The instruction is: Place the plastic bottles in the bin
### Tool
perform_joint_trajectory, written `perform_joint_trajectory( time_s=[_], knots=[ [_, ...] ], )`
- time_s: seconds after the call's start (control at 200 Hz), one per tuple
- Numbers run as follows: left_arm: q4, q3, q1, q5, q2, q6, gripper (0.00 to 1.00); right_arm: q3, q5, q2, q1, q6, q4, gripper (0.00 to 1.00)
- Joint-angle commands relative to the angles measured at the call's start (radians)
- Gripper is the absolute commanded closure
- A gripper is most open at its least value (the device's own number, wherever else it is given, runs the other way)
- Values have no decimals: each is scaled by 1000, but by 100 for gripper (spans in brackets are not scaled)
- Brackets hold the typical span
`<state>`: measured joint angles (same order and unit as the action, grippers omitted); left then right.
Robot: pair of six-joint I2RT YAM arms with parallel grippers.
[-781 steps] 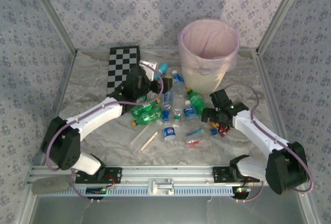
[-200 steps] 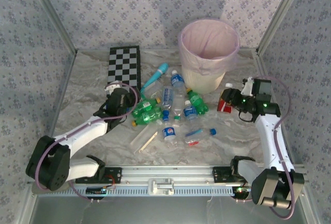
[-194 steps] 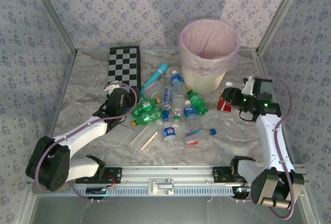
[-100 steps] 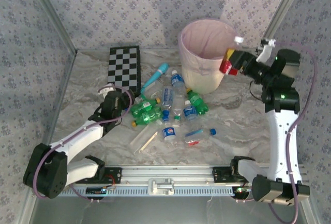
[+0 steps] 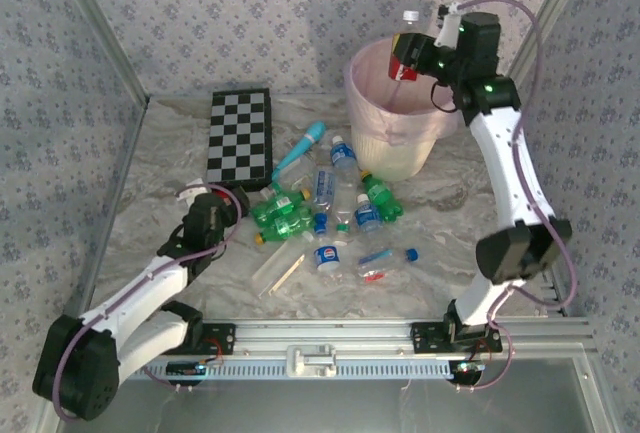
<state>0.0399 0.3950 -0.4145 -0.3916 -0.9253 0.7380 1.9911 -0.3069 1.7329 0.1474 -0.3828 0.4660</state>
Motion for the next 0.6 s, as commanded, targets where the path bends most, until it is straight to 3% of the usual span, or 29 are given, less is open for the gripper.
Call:
perform_joint_trajectory(
  time_s=[0.0, 0.25, 0.465, 0.595],
  knots=[
    [-36, -29, 17, -24, 57, 23, 0, 124, 111, 88, 16, 69, 130, 60],
    [-64, -56, 37, -27, 130, 30, 0, 311, 205, 294, 62, 128, 333, 57],
    [-81, -62, 44, -27, 149, 36, 0, 368, 249, 362, 81, 150, 381, 50],
    [-82, -61, 46, -26, 149, 39, 0, 372, 245, 368, 84, 145, 374, 36]
  ],
)
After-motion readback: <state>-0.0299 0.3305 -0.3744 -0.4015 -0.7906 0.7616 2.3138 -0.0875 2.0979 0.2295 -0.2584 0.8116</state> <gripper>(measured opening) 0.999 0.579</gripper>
